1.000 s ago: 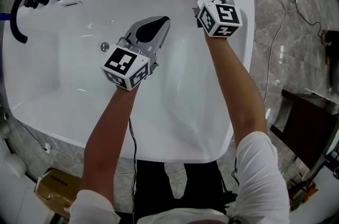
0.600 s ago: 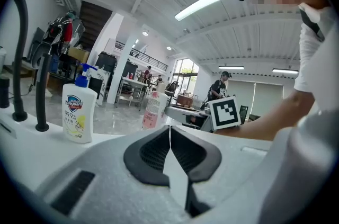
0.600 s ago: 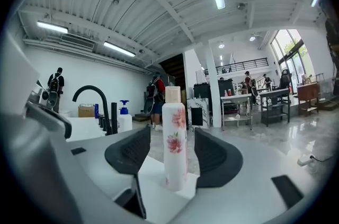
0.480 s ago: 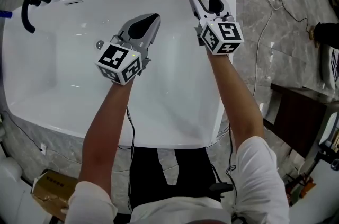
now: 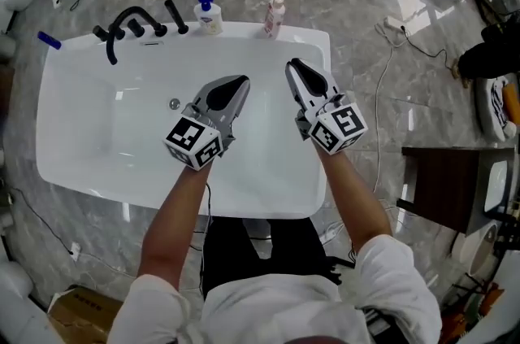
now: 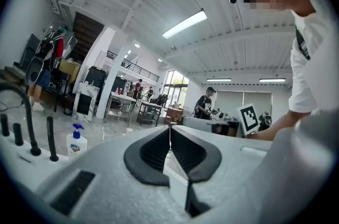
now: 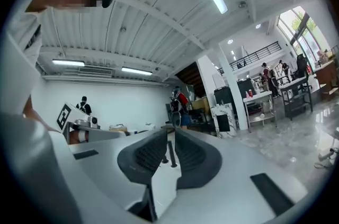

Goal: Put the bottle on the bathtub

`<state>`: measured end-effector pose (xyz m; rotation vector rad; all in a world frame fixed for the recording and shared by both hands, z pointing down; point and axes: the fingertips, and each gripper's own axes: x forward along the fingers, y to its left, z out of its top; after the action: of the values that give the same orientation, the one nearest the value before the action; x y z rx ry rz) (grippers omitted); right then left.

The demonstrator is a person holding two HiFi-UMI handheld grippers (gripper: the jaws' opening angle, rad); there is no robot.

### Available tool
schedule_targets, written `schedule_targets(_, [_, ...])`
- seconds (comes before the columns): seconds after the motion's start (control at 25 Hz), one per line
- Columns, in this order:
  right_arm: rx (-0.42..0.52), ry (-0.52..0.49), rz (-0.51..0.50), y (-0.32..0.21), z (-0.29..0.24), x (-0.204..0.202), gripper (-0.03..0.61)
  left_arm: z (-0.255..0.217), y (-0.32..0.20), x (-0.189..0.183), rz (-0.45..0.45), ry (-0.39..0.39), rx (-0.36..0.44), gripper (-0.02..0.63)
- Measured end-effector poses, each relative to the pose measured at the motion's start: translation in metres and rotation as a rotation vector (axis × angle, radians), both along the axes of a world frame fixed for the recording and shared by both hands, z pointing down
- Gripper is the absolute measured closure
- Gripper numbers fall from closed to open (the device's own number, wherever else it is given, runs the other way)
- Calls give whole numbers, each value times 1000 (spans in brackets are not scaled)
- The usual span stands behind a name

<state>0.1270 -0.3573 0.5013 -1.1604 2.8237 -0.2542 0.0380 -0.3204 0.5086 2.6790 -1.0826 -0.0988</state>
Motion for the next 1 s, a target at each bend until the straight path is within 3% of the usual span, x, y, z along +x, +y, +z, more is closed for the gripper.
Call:
schedule_targets(0.28, [27, -52, -69, 90, -140, -3, 552, -109, 77, -4, -9, -56, 67, 594])
schedule_targets(0.52, [89, -53, -76, 161, -231, 2, 560, -175, 141, -17, -44, -16, 77, 594])
schedule_targets(0.76, [129, -7, -17, 214, -247, 19, 561, -199, 195, -33, -59, -42, 97, 595])
schedule_targets(1.0, [101, 2, 37, 246, -223, 50, 561, -191, 226, -52, -93, -33, 76, 594])
